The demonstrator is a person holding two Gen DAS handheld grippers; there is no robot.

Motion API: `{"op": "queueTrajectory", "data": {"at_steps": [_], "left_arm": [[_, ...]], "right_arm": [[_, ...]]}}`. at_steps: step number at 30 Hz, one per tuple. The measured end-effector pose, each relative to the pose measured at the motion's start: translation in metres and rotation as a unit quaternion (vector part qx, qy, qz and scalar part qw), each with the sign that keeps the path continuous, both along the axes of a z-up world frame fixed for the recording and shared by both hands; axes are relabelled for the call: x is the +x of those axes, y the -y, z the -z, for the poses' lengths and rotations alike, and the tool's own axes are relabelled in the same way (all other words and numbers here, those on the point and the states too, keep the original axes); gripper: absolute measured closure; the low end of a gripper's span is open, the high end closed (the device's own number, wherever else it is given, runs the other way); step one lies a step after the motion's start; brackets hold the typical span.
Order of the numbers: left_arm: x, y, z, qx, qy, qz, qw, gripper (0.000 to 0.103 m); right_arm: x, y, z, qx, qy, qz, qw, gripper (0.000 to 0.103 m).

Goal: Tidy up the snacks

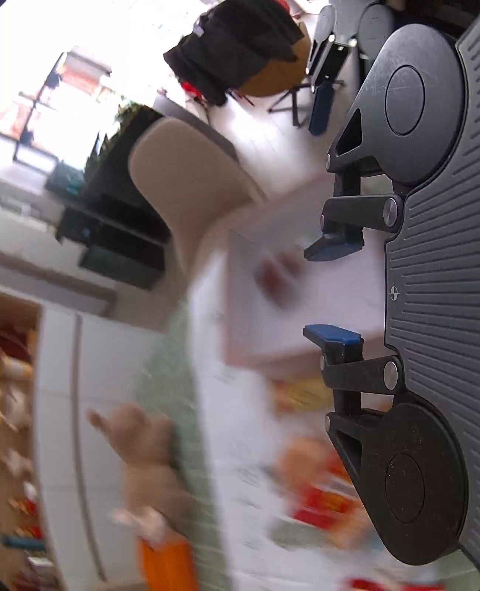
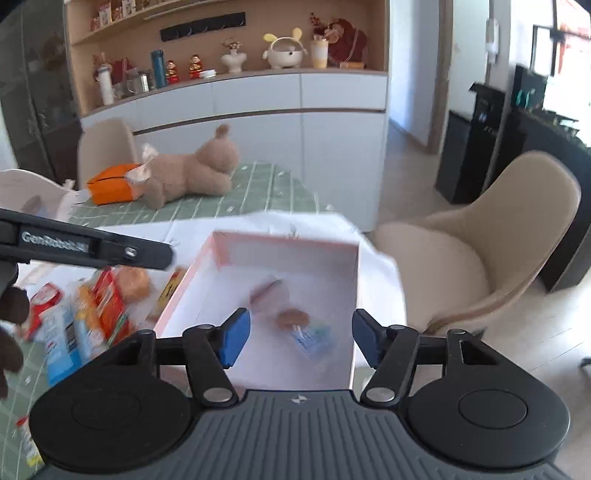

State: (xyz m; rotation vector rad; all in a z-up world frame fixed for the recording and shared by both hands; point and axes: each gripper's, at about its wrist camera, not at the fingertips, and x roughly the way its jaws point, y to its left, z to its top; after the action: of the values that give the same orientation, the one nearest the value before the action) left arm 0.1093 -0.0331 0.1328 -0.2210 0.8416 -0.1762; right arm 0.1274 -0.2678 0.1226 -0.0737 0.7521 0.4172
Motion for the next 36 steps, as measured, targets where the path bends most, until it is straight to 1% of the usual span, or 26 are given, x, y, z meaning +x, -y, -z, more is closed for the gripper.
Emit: {"op": "queueTrajectory", "data": {"at_steps": [1, 3, 5, 7, 9, 11, 13, 15, 18, 20, 22, 25, 27, 29, 30, 31, 34, 35, 36], "left_arm": [[-0.011, -0.007, 0.009, 0.010, -0.015, -0.007, 0.9998, 0.061], [-0.039, -0.022, 0.031, 0.043, -0.052, -0.021, 0.9975, 0.061], [-0.064, -0.041, 0.044, 0.061, -0.077, -0.033, 0.9946, 0.061], [-0.094, -0.064, 0.054, 0.063, -0.092, -0.051, 0.9924, 0.061], [-0.111, -0.091, 0.059, 0.054, -0.099, -0.076, 0.9907, 0.061], [-0.124, -0.118, 0.063, 0.046, -0.098, -0.113, 0.9877, 0.061], [-0.132, -0.145, 0.065, 0.042, -0.086, -0.151, 0.9839, 0.061], [-0.134, -0.167, 0.065, 0.040, -0.061, -0.170, 0.9827, 0.061], [-0.132, -0.194, 0.065, 0.053, -0.028, -0.187, 0.9806, 0.061], [-0.127, -0.212, 0.065, 0.055, -0.019, -0.200, 0.9779, 0.061], [-0.117, -0.229, 0.068, 0.047, -0.015, -0.215, 0.9754, 0.061], [-0.103, -0.254, 0.072, 0.029, -0.007, -0.236, 0.9714, 0.061], [-0.093, -0.265, 0.073, 0.025, 0.001, -0.246, 0.9690, 0.061], [-0.082, -0.271, 0.077, 0.028, 0.006, -0.246, 0.9688, 0.061], [-0.076, -0.274, 0.080, 0.031, 0.008, -0.244, 0.9693, 0.061], [-0.070, -0.277, 0.085, 0.035, 0.008, -0.243, 0.9694, 0.061], [-0.056, -0.286, 0.098, 0.031, -0.008, -0.244, 0.9692, 0.060], [-0.055, -0.287, 0.102, 0.022, -0.010, -0.239, 0.9708, 0.056], [-0.055, -0.285, 0.104, 0.019, -0.006, -0.234, 0.9720, 0.055]], "right_arm": [[-0.005, 0.002, 0.012, -0.002, -0.013, -0.002, 1.000, 0.040], [-0.012, 0.000, 0.033, -0.009, -0.034, -0.006, 0.999, 0.041], [-0.018, -0.008, 0.051, -0.011, -0.058, -0.012, 0.998, 0.041], [-0.026, -0.020, 0.064, -0.004, -0.075, -0.021, 0.997, 0.041], [-0.038, -0.037, 0.072, -0.004, -0.086, -0.034, 0.996, 0.041], [-0.049, -0.056, 0.077, -0.001, -0.099, -0.056, 0.993, 0.041], [-0.061, -0.084, 0.083, -0.009, -0.110, -0.085, 0.990, 0.041], [-0.078, -0.117, 0.086, -0.022, -0.111, -0.120, 0.986, 0.041], [-0.104, -0.156, 0.084, -0.025, -0.111, -0.165, 0.980, 0.041], [-0.125, -0.187, 0.082, -0.025, -0.114, -0.197, 0.974, 0.040], [-0.144, -0.215, 0.082, -0.030, -0.116, -0.224, 0.967, 0.040], [-0.165, -0.249, 0.087, -0.043, -0.115, -0.243, 0.962, 0.040], [-0.174, -0.266, 0.090, -0.050, -0.110, -0.243, 0.962, 0.040], [-0.180, -0.275, 0.090, -0.058, -0.093, -0.238, 0.965, 0.041], [-0.181, -0.275, 0.090, -0.062, -0.090, -0.232, 0.967, 0.046], [-0.181, -0.274, 0.088, -0.067, -0.087, -0.220, 0.969, 0.057], [-0.172, -0.257, 0.086, -0.071, -0.091, -0.185, 0.976, 0.058], [-0.166, -0.248, 0.085, -0.071, -0.095, -0.168, 0.979, 0.058], [-0.161, -0.237, 0.085, -0.070, -0.100, -0.148, 0.981, 0.058]]}}
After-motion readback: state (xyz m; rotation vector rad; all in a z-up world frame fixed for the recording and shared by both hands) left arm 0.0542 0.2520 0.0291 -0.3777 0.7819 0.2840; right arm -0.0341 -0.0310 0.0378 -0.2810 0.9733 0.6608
